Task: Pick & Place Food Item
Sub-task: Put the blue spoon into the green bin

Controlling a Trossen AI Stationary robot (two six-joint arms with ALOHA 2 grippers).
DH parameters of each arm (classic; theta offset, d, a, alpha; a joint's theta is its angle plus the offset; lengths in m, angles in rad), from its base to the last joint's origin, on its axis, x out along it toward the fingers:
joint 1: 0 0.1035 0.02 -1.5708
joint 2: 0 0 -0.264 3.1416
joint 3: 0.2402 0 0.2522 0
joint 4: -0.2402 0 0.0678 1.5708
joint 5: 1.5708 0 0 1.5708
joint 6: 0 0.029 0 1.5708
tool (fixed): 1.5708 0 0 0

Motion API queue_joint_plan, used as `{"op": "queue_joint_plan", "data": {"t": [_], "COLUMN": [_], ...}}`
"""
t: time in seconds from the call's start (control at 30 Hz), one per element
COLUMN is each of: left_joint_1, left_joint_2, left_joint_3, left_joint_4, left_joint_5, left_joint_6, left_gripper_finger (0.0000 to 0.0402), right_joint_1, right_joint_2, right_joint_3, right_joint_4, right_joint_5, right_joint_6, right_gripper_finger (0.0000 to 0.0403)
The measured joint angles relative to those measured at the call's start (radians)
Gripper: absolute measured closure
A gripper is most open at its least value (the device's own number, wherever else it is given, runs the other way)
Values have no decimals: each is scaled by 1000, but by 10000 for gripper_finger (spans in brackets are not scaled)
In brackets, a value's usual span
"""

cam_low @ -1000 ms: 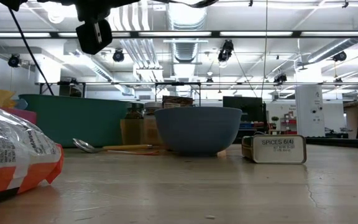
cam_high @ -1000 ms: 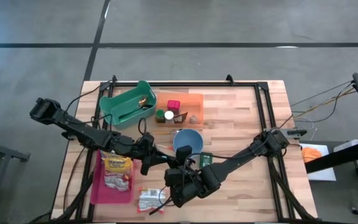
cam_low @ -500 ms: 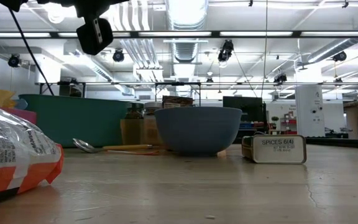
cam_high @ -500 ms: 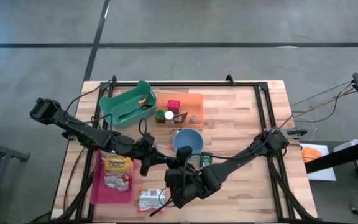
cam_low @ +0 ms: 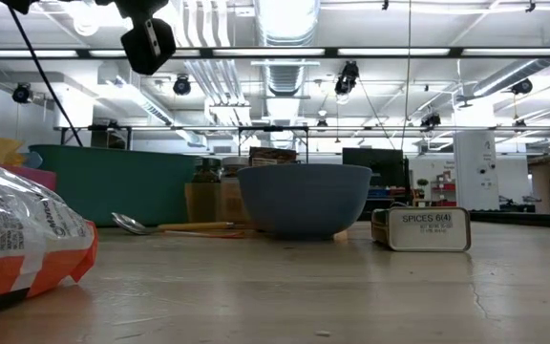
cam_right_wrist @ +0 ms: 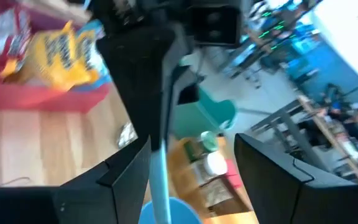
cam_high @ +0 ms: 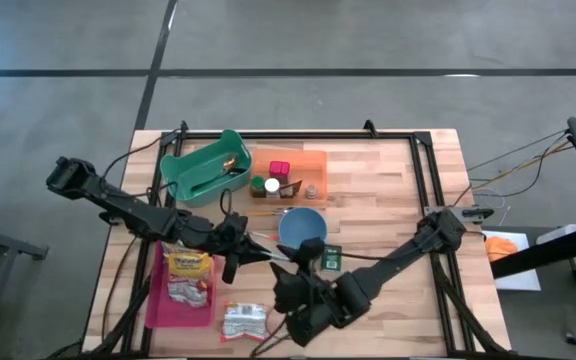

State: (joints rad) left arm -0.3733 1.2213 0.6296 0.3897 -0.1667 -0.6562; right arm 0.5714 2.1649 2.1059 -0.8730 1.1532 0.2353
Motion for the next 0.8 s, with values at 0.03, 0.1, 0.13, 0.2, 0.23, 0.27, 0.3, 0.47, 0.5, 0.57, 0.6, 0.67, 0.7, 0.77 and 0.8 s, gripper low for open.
{"op": "queue_joint_plan", "data": {"t": [0.03, 0.1, 0.13, 0.2, 0.23, 0.27, 0.3, 0.47, 0.5, 0.57, 0.6, 0.67, 0.7, 0.77, 0.8], "left_joint_1": [0, 0, 0, 0, 0, 0, 0, 0, 0, 0, 0, 0, 0, 0, 0], "left_joint_2": [-10, -32, -44, -70, -81, -89, -96, -106, -106, -106, -106, -106, -106, -106, -106], "left_joint_3": [0, 0, 0, 0, 0, 0, 0, 0, 0, 0, 0, 0, 0, 0, 0], "left_joint_4": [0, 0, -1, 5, 7, 16, 30, 141, 162, 203, 217, 237, 244, 263, 272], "left_joint_5": [-6, -24, -40, -77, -95, -114, -135, -172, -174, -175, -175, -175, -175, -175, -175], "left_joint_6": [8, 32, 47, 79, 99, 124, 152, 270, 289, 321, 332, 346, 352, 365, 375], "left_gripper_finger": [373, 373, 373, 373, 373, 373, 373, 373, 373, 373, 373, 373, 373, 373, 373], "right_joint_1": [14, 41, 54, 80, 90, 103, 114, 167, 173, 180, 180, 178, 178, 178, 177], "right_joint_2": [-6, -18, -24, -40, -48, -53, -57, -63, -64, -67, -67, -67, -67, -67, -67], "right_joint_3": [0, 0, 0, 0, 0, 0, 1, 0, 0, 0, 0, -3, -8, -24, -30], "right_joint_4": [1, 1, 0, -4, -6, -7, -9, -33, -54, -138, -197, -350, -436, -607, -685], "right_joint_5": [34, 89, 120, 180, 218, 264, 308, 417, 417, 418, 418, 418, 418, 418, 417], "right_joint_6": [1, 11, 27, 66, 88, 110, 127, 224, 264, 381, 461, 667, 785, 1021, 1131], "right_gripper_finger": [174, 173, 173, 173, 173, 172, 172, 172, 172, 172, 172, 172, 172, 172, 172]}}
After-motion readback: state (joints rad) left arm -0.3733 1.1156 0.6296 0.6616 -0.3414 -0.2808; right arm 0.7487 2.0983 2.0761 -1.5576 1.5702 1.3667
